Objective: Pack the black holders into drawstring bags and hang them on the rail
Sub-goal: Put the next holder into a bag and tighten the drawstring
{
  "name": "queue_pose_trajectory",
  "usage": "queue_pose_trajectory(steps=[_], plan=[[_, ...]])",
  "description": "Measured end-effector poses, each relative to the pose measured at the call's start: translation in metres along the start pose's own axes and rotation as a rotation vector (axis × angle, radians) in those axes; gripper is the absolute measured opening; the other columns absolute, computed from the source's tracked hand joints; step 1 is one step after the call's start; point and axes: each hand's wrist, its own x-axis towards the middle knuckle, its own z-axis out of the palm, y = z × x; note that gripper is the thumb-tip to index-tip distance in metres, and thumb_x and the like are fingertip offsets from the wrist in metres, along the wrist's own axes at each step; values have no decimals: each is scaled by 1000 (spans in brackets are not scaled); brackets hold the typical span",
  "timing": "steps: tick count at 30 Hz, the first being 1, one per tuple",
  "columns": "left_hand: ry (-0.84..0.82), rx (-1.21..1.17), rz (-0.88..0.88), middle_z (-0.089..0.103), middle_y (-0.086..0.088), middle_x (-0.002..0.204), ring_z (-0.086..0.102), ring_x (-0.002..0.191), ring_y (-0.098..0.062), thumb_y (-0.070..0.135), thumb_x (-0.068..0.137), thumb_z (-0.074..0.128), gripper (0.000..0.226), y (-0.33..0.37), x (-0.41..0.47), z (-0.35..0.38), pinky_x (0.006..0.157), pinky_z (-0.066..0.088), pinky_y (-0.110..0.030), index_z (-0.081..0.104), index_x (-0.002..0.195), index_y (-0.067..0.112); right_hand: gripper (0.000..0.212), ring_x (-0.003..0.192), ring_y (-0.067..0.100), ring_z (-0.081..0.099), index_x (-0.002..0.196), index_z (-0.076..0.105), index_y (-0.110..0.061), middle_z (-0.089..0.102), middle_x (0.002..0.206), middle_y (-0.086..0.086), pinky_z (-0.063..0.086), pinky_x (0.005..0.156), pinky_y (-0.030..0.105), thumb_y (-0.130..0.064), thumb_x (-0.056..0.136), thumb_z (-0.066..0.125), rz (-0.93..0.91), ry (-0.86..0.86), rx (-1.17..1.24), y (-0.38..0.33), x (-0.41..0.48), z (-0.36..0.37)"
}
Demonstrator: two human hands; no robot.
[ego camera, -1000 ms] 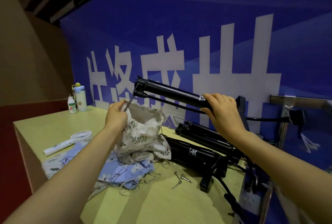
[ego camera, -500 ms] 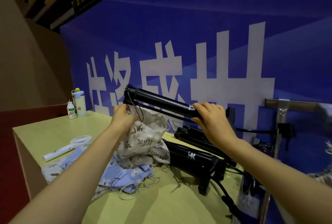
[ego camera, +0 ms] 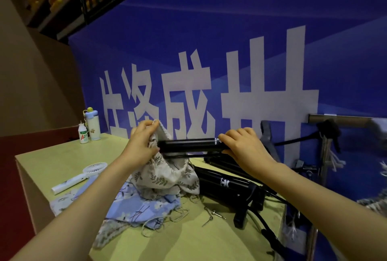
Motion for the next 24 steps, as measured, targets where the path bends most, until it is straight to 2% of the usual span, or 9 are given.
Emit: queue_pose_trajectory(steps=[4,7,9,12,15,18,20,22,24], plan=[[-117,-37,150,38,8,135,30,121,-11,0,86,60,68,27,-2,10,101,31,-20,33,146,17,38,89,21,64,106,66,-23,69,96,-3,39,88,35,-24,70,80,-115,152,-78,-14,9,-4],[-182,-35,170,46,5,126,35,120,-17,7,84,64,60,46,-4,27,97,33,-22,44,139,19,24,90,21,63,103,66,-20,67,93,-2,29,95,34,-16,79,68,-245,312,-139,-29,24,-15],[-108,21,164,52,6,108,40,109,-18,21,80,70,47,52,-4,31,90,38,-28,57,124,20,23,93,22,63,103,66,-17,68,95,0,25,103,36,-14,84,53,-330,357,-155,-36,35,-24],[63,62,130,54,9,89,50,94,-16,35,76,72,33,52,-4,32,72,38,-27,63,104,19,26,98,22,64,101,67,-17,68,97,1,25,111,39,-12,81,50,-417,359,-156,-43,43,-37],[145,8,117,62,2,88,55,87,-19,37,77,72,32,53,-6,34,70,46,-34,66,98,15,31,104,22,64,102,68,-15,70,101,2,32,109,40,-11,85,43,-455,454,-60,-45,38,-45],[219,-81,52,67,-5,93,59,88,-24,31,78,73,29,55,-9,28,76,49,-41,68,99,12,27,99,25,64,100,67,-12,69,105,7,44,96,41,-14,87,44,-349,537,84,-46,23,-30],[227,-158,-1,68,-5,96,61,89,-23,32,78,74,32,49,-10,21,79,51,-43,70,102,12,25,101,26,61,109,63,-11,64,113,7,49,87,45,-24,91,50,-80,340,374,-54,17,-17],[228,-237,-16,70,-4,97,64,91,-21,32,77,74,33,46,-11,18,81,53,-44,70,104,13,52,121,25,52,134,46,-11,52,136,7,45,99,41,-35,90,59,284,-117,811,-62,20,-9],[267,-258,-27,71,-2,96,65,90,-20,35,77,74,32,44,-11,14,81,54,-45,70,101,14,64,119,25,53,139,38,-7,52,135,11,47,95,36,-38,88,62,448,-458,1024,-70,33,3]])
